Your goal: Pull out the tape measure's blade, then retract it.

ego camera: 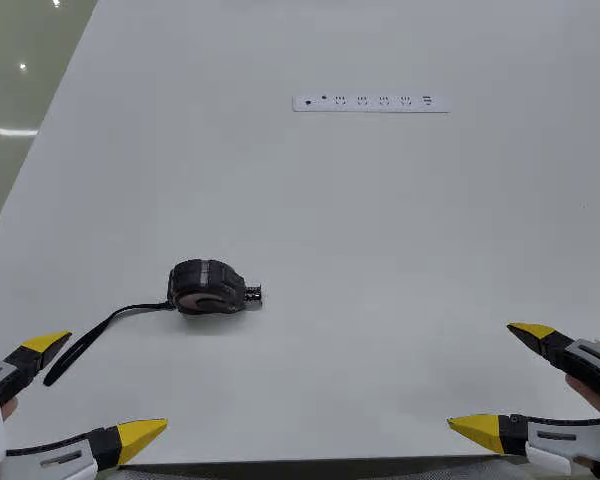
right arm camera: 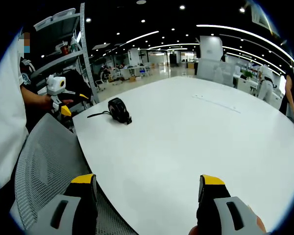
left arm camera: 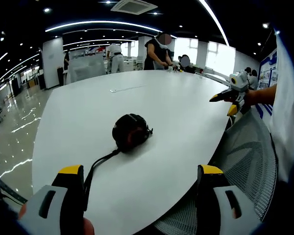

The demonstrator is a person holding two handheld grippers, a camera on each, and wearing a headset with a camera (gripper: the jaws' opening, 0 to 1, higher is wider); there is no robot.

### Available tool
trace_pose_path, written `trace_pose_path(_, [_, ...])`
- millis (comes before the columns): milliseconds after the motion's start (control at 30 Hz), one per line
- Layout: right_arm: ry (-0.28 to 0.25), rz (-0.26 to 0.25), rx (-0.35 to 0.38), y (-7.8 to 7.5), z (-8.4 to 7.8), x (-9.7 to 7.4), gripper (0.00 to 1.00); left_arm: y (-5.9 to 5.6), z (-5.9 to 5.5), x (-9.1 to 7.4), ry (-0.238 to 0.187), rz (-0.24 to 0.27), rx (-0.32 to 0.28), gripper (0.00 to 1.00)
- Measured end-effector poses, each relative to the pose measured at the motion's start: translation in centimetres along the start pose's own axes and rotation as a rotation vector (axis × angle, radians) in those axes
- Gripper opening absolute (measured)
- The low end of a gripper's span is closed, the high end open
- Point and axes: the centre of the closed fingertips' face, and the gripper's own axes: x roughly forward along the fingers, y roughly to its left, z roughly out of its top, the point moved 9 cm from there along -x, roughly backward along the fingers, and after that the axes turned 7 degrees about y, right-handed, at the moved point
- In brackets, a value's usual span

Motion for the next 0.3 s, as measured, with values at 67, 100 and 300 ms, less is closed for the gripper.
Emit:
trace_pose_path(67, [0.001, -0.001, 0.0, 0.0, -0.02, 0.0, 0.84, 0.21, -0.01, -0.05, 0.001, 0.004, -0.012, 0.96])
trace_pose_path(100, [0.0, -0.001, 0.001, 0.03, -0.01, 0.0, 0.84, 0.22, -0.02, -0.05, 0.003, 0.004, -0.005, 0.95])
trace_pose_path(300, [0.0, 0.0, 0.0, 0.08, 0.05, 0.05, 0.84, 0.08, 0.04, -0.04, 0.003, -0.006, -0.004, 0.94])
